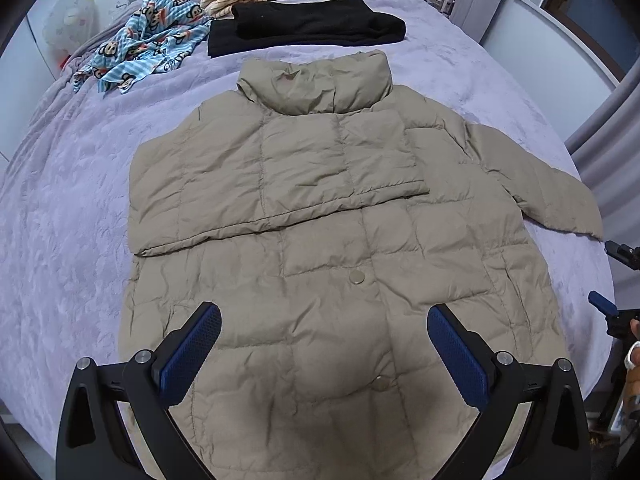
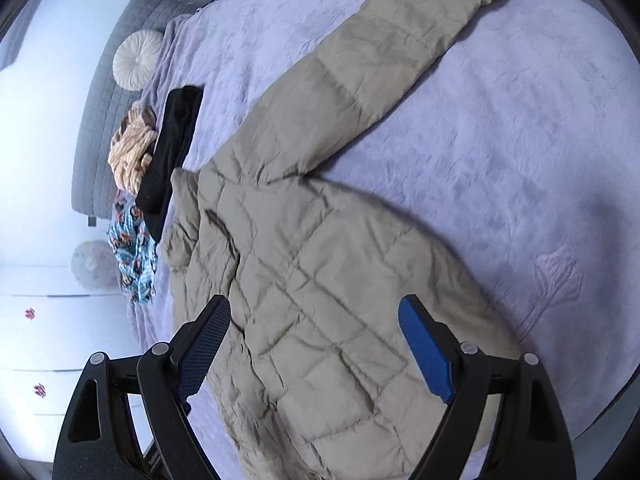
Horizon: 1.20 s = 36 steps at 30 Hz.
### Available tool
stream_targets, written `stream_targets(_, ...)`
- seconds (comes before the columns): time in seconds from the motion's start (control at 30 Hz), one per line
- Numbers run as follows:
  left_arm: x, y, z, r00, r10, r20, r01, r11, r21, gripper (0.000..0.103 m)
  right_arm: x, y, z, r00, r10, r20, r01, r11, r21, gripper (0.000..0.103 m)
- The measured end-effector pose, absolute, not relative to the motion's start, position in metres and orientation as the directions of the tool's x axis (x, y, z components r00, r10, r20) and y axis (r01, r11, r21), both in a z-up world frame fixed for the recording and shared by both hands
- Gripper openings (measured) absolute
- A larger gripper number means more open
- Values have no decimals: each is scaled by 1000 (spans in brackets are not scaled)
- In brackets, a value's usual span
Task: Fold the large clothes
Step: 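Grasp the other sleeve with the right tool, then fold the held sleeve across the jacket front with the right tool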
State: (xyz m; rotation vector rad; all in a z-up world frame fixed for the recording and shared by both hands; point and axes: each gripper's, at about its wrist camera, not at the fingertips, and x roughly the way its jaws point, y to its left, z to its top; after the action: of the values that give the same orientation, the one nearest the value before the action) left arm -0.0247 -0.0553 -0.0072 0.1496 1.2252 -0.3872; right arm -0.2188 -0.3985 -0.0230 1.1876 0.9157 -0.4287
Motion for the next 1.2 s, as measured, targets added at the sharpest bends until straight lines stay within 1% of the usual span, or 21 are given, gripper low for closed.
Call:
stream_targets(0.3,-13,-136,-14,278,-185,-943,356,931,-78,103,-220,-549,-55,654,85,-752,737,153,658,88)
stream_targets(0.43,-12,-168,-20,265,-181,-947,374,925,-72,103,-216,-593,-78,655,69,-752,746,98,659,88)
stream_targets(0.63,-6,-198,-27,252,-165,-954,401,914,-52,103,-205,-632,-112,694,69,-717,719,-12,695,88)
stream_targets(0.83,7,-205,-34,255,-152,-955,397,917,-40,103,-192,-653,-126,809,29,-588,586,-121,801,88)
stream_targets(0.9,12,-204,-37,257,-150,-955,392,919,-39,103,-184,-659,-127,826,25,-563,561,-130,818,88)
stream_targets(0.97,17,-202,-39,265,-140,-954,381,924,-30,103,-176,-663,-129,829,31,-558,556,-145,818,87)
stream_targets(1.0,19,-200,-40,272,-136,-953,373,928,-26,103,-172,-664,-129,831,36,-555,553,-151,819,79)
stream_targets(1.03,22,-197,-40,277,-134,-952,362,932,-26,103,-168,-666,-130,833,49,-552,552,-148,820,55)
stream_targets(1.07,25,-193,-41,280,-132,-951,351,936,-26,103,-161,-666,-132,823,75,-563,568,-132,812,37)
stream_targets(1.1,29,-189,-41,284,-129,-950,340,940,-26,103,-152,-666,-130,806,101,-583,591,-95,801,8)
stream_targets(1.13,32,-185,-40,290,-125,-949,331,943,-23,103,-148,-665,-124,800,99,-591,598,-62,799,5)
stream_targets(1.2,38,-174,-39,304,-115,-946,310,950,-16,103,-135,-663,-108,805,83,-587,589,5,808,5)
